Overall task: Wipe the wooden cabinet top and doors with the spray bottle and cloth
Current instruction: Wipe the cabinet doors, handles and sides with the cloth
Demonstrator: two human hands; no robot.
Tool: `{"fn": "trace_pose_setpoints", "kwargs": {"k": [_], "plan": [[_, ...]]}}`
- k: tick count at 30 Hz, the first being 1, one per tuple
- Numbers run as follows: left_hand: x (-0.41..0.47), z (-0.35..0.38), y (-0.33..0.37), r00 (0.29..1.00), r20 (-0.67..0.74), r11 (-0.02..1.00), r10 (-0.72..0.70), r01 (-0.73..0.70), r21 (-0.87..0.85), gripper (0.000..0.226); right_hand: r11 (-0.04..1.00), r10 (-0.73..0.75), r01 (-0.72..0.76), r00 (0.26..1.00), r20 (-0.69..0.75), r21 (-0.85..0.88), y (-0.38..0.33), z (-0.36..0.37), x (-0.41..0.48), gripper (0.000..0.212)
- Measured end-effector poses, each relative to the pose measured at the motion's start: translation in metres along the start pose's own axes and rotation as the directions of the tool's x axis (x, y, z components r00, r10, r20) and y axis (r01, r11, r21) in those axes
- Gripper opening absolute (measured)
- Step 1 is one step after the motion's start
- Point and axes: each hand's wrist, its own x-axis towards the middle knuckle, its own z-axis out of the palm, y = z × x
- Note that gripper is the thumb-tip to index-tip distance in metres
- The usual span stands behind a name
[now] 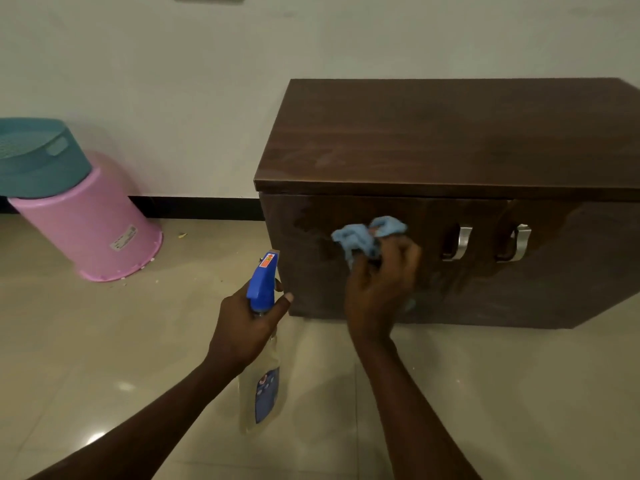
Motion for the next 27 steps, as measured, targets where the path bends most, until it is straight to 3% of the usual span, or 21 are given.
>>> {"fn": "trace_pose_setpoints", "kwargs": {"k": [2, 6, 7, 9, 11, 13, 15, 16, 22, 24, 27], "plan": [[0.000, 0.001, 0.001, 1.000, 0.006, 1.000, 0.005, -0.005, 0.019, 0.021, 0.997, -0.078, 0.077, 0.988, 0.136, 0.010, 0.001, 0.006, -0.006, 0.028], [0.000, 0.004, 0.004, 1.000, 0.001, 1.000, 0.018, -0.018, 0.016, 0.023, 0.972, 0.099, -0.091, 0.995, -0.027, 0.217, -0.011, -0.004, 0.015, 0.030], [-0.001, 0.005, 0.004, 1.000, 0.006, 1.000, 0.029, -0.029, 0.012, 0.021, 0.969, 0.070, -0.056, 0.996, -0.050, 0.240, -0.020, -0.003, 0.020, 0.030], [-0.002, 0.006, 0.004, 0.999, 0.023, 0.999, 0.038, -0.038, 0.006, 0.017, 0.968, -0.144, 0.147, 0.989, -0.026, 0.204, -0.039, 0.009, 0.026, 0.027], [-0.003, 0.007, 0.004, 0.999, 0.021, 0.999, 0.032, -0.032, -0.013, 0.018, 0.898, -0.411, 0.392, 0.910, 0.060, 0.198, -0.052, 0.029, 0.027, 0.024], [-0.003, 0.007, 0.004, 1.000, 0.005, 0.999, 0.029, -0.029, -0.026, 0.017, 0.775, -0.630, 0.602, 0.761, 0.154, 0.194, -0.056, 0.049, 0.028, 0.020], [-0.004, 0.006, 0.003, 0.999, 0.002, 0.999, 0.039, -0.039, -0.010, 0.017, 0.680, -0.732, 0.710, 0.643, 0.225, 0.186, -0.051, 0.063, 0.026, 0.018], [-0.005, 0.005, 0.002, 0.999, 0.012, 0.999, 0.049, -0.049, -0.001, 0.017, 0.678, -0.732, 0.712, 0.632, 0.253, 0.184, -0.044, 0.064, 0.023, 0.019], [-0.014, -0.003, -0.013, 0.998, 0.035, 0.997, 0.059, -0.061, 0.053, 0.030, 0.787, -0.554, 0.617, 0.695, 0.458, 0.015, 0.058, 0.042, -0.014, 0.032], [-0.015, -0.005, -0.015, 0.998, 0.038, 0.996, 0.055, -0.058, 0.065, 0.029, 0.829, -0.527, 0.558, 0.759, 0.382, 0.034, 0.050, 0.039, -0.012, 0.024], [-0.011, -0.006, -0.012, 1.000, 0.004, 0.998, 0.028, -0.029, 0.060, 0.016, 0.881, -0.474, 0.466, 0.866, 0.161, 0.089, 0.002, 0.042, -0.002, 0.019]]}}
